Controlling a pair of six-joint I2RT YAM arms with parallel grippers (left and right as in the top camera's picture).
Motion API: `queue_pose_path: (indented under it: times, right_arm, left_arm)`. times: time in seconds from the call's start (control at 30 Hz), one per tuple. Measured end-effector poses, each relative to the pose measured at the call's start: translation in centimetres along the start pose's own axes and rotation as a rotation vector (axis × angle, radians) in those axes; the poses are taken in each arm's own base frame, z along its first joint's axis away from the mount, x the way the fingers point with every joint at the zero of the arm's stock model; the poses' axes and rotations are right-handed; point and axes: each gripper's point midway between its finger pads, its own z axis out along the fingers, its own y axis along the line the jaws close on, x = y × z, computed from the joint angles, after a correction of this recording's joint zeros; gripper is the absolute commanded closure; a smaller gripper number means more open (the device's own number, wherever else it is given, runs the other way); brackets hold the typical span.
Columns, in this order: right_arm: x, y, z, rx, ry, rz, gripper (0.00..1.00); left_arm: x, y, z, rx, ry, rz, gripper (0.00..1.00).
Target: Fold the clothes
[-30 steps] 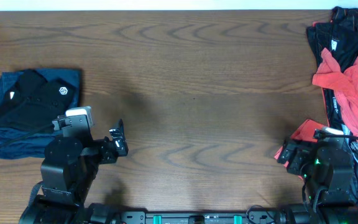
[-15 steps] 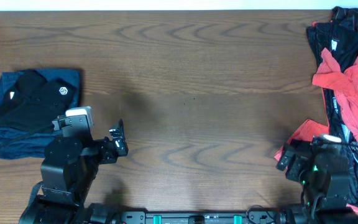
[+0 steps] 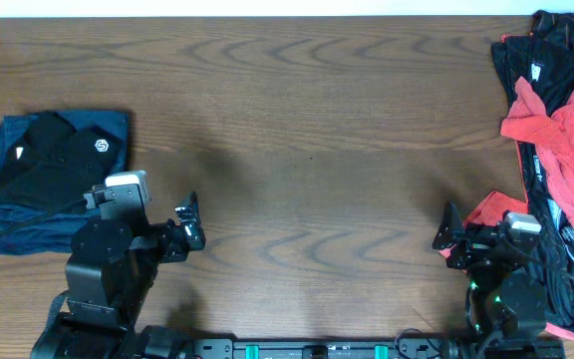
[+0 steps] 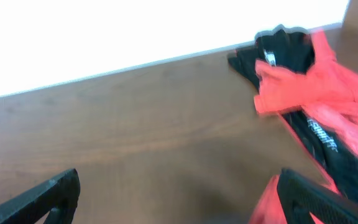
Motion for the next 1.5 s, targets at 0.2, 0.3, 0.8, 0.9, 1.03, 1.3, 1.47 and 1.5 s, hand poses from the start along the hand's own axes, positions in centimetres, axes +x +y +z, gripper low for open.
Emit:
queue_pose_path:
  times: [0.2, 0.3, 0.8, 0.9, 1.03, 1.3, 1.47, 1.5]
  right_arm:
    - [-1.7, 0.7, 0.5, -0.042, -0.149, -0.056, 0.01]
    - [-1.9, 0.8, 0.8, -0.053, -0.202, -0.074, 0.01]
    - [1.8, 1.3, 1.8, -0.1, -0.107, -0.204, 0.01]
    - [1.9, 1.4, 1.8, -0.105, -0.107, -0.208, 0.01]
    - [1.9, 1.5, 1.7, -0.109, -0.106, -0.209, 0.01]
    - [1.9, 1.5, 1.7, -0.111, -0.106, -0.21, 0.01]
    - [1.9, 1.5, 1.7, -0.112, -0.106, -0.21, 0.01]
    - [1.9, 1.6, 1.7, -0.113, -0.106, -0.21, 0.01]
  left_arm:
    - [0.0, 0.0, 0.0, 0.0, 0.0, 0.0, 0.02]
    - [0.0, 0.0, 0.0, 0.0, 0.0, 0.0, 0.02]
    - [0.0, 0.0, 0.0, 0.0, 0.0, 0.0, 0.02]
    - [0.0, 0.0, 0.0, 0.0, 0.0, 0.0, 0.02]
    - [0.0, 0.0, 0.0, 0.0, 0.0, 0.0, 0.02]
    - [0.0, 0.0, 0.0, 0.0, 0.0, 0.0, 0.02]
    - [0.0, 0.0, 0.0, 0.0, 0.0, 0.0, 0.02]
    - [0.0, 0.0, 0.0, 0.0, 0.0, 0.0, 0.02]
